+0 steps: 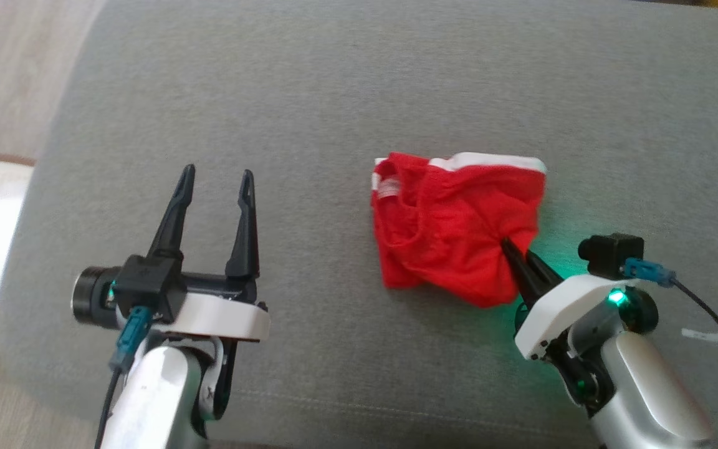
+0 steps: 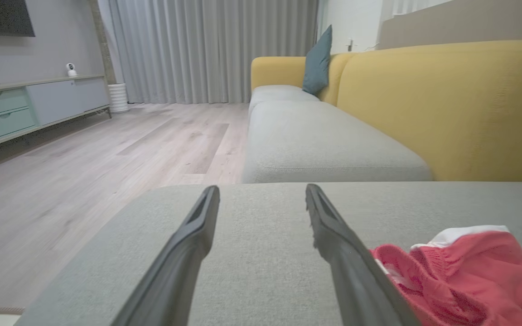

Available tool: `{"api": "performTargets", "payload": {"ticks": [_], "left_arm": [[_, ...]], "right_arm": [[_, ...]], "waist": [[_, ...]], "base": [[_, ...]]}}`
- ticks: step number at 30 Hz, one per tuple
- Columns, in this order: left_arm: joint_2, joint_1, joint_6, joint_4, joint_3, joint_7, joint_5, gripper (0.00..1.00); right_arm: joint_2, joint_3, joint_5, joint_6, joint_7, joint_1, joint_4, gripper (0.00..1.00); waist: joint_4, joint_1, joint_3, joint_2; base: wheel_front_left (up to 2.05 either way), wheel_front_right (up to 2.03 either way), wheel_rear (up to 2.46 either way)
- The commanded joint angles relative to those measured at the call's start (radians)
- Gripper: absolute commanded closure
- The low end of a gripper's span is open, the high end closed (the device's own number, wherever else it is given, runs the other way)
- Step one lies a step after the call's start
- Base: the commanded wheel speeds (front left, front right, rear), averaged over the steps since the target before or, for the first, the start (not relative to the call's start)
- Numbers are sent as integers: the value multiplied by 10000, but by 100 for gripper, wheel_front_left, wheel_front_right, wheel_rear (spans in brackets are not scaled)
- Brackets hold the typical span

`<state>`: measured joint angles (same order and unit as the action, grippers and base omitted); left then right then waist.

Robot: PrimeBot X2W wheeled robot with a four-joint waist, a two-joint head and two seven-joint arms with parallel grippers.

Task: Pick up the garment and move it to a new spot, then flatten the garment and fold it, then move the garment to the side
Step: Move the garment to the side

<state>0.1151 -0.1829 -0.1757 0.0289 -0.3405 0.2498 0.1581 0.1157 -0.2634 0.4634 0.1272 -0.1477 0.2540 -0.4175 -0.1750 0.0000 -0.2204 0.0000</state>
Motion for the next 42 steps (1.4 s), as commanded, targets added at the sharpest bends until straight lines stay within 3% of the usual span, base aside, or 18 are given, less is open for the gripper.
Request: {"api": "performTargets", "payload": {"ticks": [1, 7, 15, 21, 35, 42], "left_arm": [[65, -150, 35, -408, 400, 119, -164, 0], [181, 22, 49, -478, 696, 119, -284, 0], [357, -128, 234, -528, 771, 120, -410, 0], [475, -463, 366, -489, 640, 114, -551, 0], [764, -1286, 609, -624, 329, -181, -815, 0], [839, -1790, 683, -689, 216, -229, -922, 0]], "right_arm": [[178, -314, -116, 35, 136, 127, 459, 100], [1256, -1049, -1131, 35, -5, -64, 1317, 100], [2553, -1246, -1104, 35, -287, -70, 1745, 100], [3172, -1402, -875, 35, 61, 748, 1547, 100], [5083, -481, -918, 35, 1121, 3313, 335, 100], [5376, 596, -976, 35, 1210, 3844, -243, 100]], "waist": [[238, 0, 24, 0], [1497, 0, -4, 0], [3387, 0, -329, 0], [4360, 0, -849, 0], [5026, 0, -2081, 0], [5069, 0, -2744, 0]], "base": [[0, 0, 0], [0, 0, 0], [0, 0, 0], [0, 0, 0], [0, 0, 0], [0, 0, 0]]}}
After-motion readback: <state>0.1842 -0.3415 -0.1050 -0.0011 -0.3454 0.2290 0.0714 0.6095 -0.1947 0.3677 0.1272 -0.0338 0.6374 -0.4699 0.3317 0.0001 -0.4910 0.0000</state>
